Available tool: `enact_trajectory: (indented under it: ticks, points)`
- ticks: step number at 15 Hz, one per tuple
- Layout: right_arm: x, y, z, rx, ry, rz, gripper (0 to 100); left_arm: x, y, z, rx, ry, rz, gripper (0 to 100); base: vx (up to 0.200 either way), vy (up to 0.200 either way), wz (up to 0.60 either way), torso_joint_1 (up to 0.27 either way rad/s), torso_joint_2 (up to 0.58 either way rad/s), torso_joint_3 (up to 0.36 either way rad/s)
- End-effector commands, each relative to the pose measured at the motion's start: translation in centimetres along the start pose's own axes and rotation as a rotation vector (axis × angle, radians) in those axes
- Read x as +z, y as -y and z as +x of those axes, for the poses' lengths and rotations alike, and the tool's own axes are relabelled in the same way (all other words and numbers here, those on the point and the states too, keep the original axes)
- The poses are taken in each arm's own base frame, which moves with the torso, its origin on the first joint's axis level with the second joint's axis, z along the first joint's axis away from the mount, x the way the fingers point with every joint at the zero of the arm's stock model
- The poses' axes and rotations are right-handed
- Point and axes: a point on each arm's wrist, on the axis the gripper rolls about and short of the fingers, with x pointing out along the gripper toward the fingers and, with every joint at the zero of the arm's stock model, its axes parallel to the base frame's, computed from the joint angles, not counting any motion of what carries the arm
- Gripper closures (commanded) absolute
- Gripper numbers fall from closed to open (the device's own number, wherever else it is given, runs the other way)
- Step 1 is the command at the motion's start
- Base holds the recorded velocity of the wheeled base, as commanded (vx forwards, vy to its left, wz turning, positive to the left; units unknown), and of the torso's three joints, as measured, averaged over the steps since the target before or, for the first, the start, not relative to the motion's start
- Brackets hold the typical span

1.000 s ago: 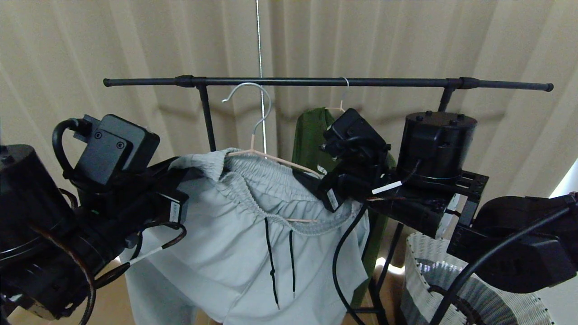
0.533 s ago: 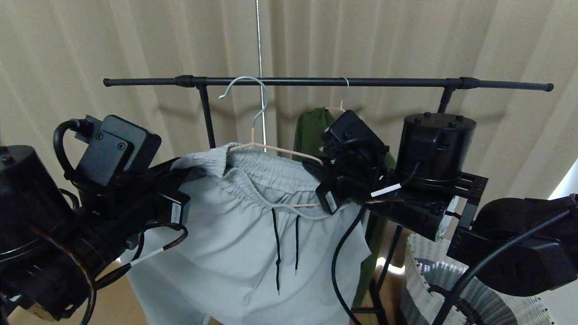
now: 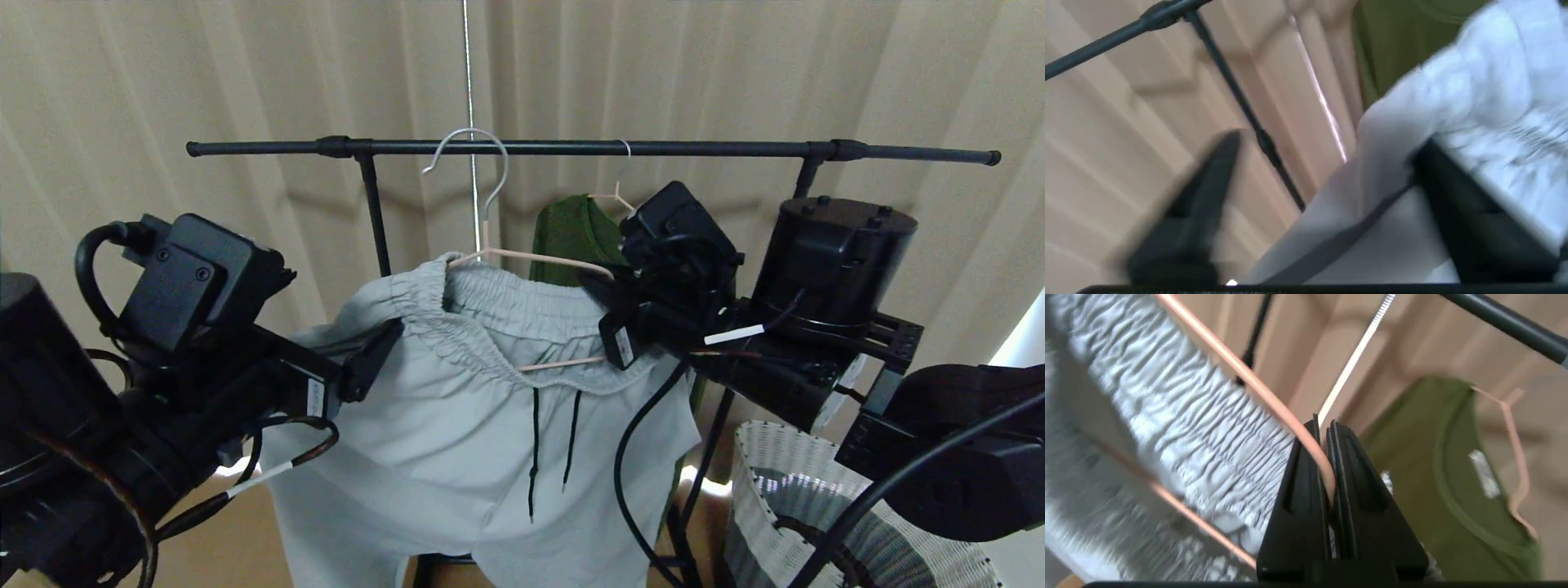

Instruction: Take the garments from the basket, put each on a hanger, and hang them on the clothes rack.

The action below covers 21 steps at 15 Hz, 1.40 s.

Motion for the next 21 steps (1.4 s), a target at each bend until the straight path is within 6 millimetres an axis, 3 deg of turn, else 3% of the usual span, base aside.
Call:
enact_trajectory:
  ticks: [1,2,5,9,12,17,18,21]
  points:
    - [0.7,1.5,-1.2,-0.043,0.021,0.005,100,-0.3,-0.3,-2.2,-0.075,0.043,-0.002,0,0.0,0.0,0.0,0.0,0.0,0.0]
    - [0.8,2.6,-2.1,-0.074,0.023,0.006,100,-0.6,-0.7,-3.6,-0.117,0.075,-0.006,0,0.0,0.0,0.0,0.0,0.0,0.0]
    - [0.9,3.6,-4.3,-0.101,0.026,0.008,100,-1.8,-0.8,-4.5,-0.117,0.042,-0.029,0,0.0,0.0,0.0,0.0,0.0,0.0]
    - [0.9,4.2,-5.9,-0.115,0.029,0.011,100,-5.2,0.0,-5.7,-0.149,-0.088,-0.088,0,0.0,0.0,0.0,0.0,0.0,0.0]
    - [1.0,4.2,-7.2,-0.114,0.037,0.011,100,-7.1,0.0,-5.2,-0.136,-0.19,-0.126,0,0.0,0.0,0.0,0.0,0.0,0.0]
    - [1.1,4.1,-7.8,-0.111,0.045,0.015,100,-8.1,0.2,-3.3,-0.152,-0.262,-0.134,0,0.0,0.0,0.0,0.0,0.0,0.0]
    - [1.0,4.1,-7.9,-0.11,0.042,0.015,100,-8.2,0.3,-3.1,-0.154,-0.268,-0.131,100,0.0,0.0,0.0,0.0,0.0,0.0]
    - [1.0,4.1,-8.0,-0.109,0.041,0.015,100,-8.2,0.3,-2.9,-0.148,-0.27,-0.135,100,0.0,0.0,0.0,0.0,0.0,0.0]
